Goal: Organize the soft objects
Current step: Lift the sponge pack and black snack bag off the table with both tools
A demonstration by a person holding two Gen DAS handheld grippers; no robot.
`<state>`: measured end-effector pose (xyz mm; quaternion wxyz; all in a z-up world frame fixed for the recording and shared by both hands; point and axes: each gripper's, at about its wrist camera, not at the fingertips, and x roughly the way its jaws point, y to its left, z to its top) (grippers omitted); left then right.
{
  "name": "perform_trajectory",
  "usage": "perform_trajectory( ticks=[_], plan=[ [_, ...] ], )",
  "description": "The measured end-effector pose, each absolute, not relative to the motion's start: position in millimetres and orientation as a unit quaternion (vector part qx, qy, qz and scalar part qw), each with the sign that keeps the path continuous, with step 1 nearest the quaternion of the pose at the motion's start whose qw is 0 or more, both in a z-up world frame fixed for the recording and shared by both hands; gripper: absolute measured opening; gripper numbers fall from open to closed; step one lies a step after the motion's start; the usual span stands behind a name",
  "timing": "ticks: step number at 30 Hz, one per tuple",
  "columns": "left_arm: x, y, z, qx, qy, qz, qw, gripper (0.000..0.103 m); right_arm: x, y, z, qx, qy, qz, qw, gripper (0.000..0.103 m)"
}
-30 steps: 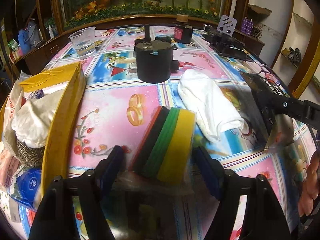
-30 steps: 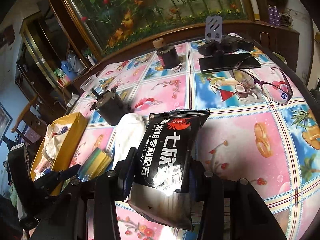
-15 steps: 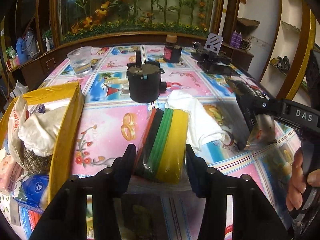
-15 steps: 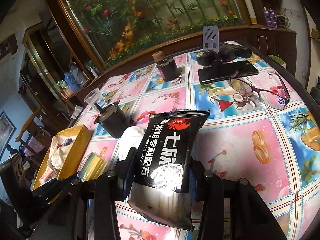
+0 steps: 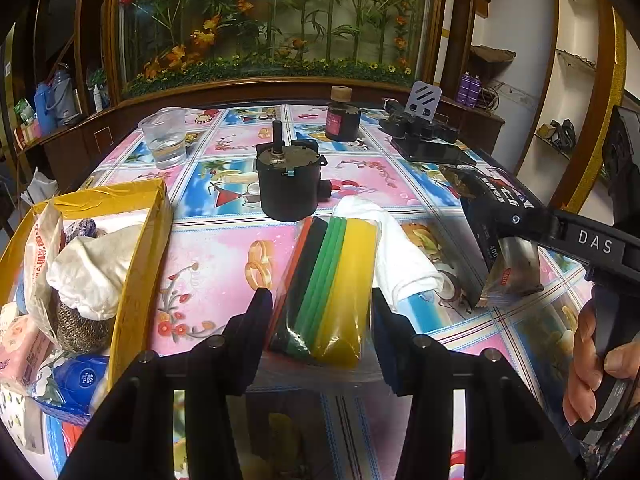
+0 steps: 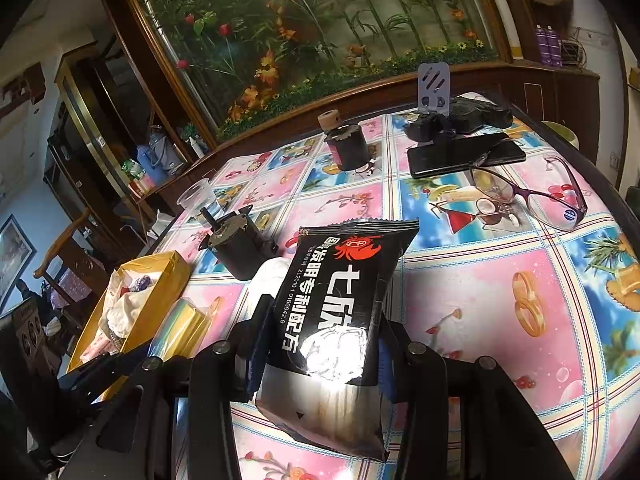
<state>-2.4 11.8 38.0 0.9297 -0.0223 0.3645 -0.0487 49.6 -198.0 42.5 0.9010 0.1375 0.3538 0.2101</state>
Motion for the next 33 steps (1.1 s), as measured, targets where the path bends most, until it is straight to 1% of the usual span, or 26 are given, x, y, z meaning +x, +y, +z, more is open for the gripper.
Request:
perform_trajectory(
  ticks=[24,30,33],
  plan=[
    [-9,10,44,-0.019,0.347,-0.049,0.936,0.047,50,-199,44,0.131,0.342,0.217,0.905,0.047],
    [-10,12,46,-0.020,0.338,-0.043,0.940,0.047,50,-196,44,0.126,0.338,0.212,0.908,0.048],
    [-15,16,52,-0.023,0.319,-0.032,0.947,0.047,46,-193,47,0.129,0.329,0.207,0.912,0.048]
  ],
)
